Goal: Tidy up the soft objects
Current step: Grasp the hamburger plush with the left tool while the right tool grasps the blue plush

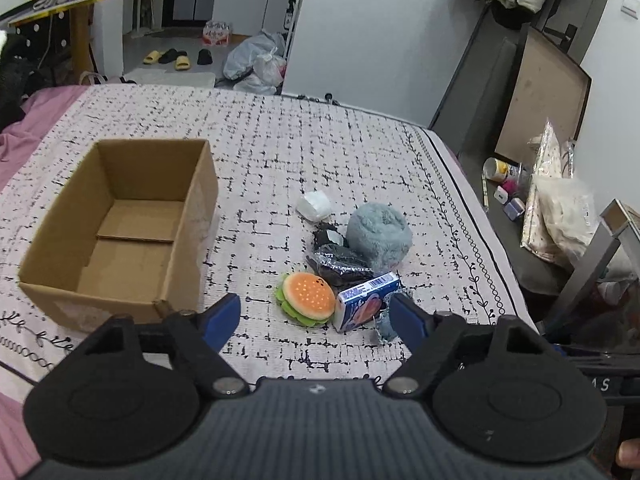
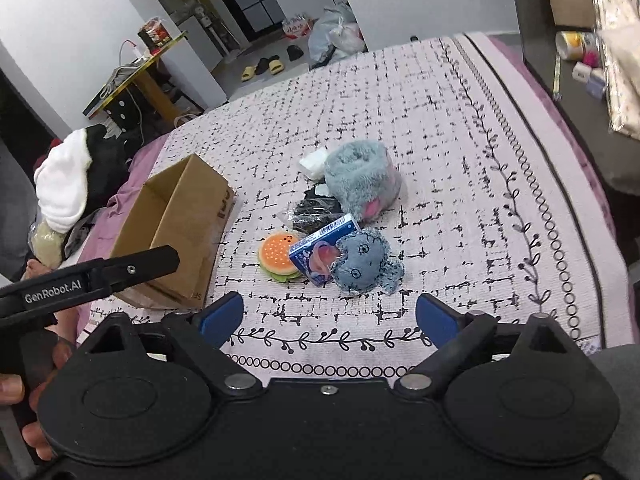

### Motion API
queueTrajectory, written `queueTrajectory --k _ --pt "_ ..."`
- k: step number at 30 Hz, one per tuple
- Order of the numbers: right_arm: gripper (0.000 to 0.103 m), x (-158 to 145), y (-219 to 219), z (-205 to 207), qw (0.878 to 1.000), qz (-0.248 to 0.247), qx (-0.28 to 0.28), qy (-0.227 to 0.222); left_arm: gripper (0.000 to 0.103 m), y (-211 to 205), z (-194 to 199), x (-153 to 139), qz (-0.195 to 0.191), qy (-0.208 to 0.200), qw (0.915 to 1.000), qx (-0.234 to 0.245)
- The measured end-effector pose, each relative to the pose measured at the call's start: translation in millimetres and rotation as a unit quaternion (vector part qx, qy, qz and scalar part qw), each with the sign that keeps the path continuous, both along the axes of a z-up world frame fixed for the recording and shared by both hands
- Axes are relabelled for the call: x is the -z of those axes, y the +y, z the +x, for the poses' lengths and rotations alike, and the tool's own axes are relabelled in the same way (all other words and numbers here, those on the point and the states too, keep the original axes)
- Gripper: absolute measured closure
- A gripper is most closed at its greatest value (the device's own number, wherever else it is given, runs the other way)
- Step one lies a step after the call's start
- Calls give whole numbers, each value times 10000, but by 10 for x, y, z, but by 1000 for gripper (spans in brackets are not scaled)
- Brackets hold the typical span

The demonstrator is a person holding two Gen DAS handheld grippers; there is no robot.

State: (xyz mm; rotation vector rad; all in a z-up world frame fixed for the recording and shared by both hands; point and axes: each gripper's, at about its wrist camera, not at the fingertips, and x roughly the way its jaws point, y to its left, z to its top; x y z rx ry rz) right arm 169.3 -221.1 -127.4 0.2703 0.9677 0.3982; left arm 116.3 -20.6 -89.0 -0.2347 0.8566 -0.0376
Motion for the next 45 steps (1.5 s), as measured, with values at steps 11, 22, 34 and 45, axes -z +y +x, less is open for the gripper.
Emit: queueTrajectory --k 11,22,34,45 --pt "27 314 65 382 9992 212 77 318 43 -66 459 279 259 181 9989 335" --pt "31 679 160 707 9972 256 147 689 51 -14 794 692 84 628 9977 258" --pt "32 1011 331 920 9958 -11 213 890 43 9 1064 1173 -28 1239 9922 156" --pt "80 1057 318 948 9959 -379 307 761 45 -67 1032 1210 -64 1060 9941 199"
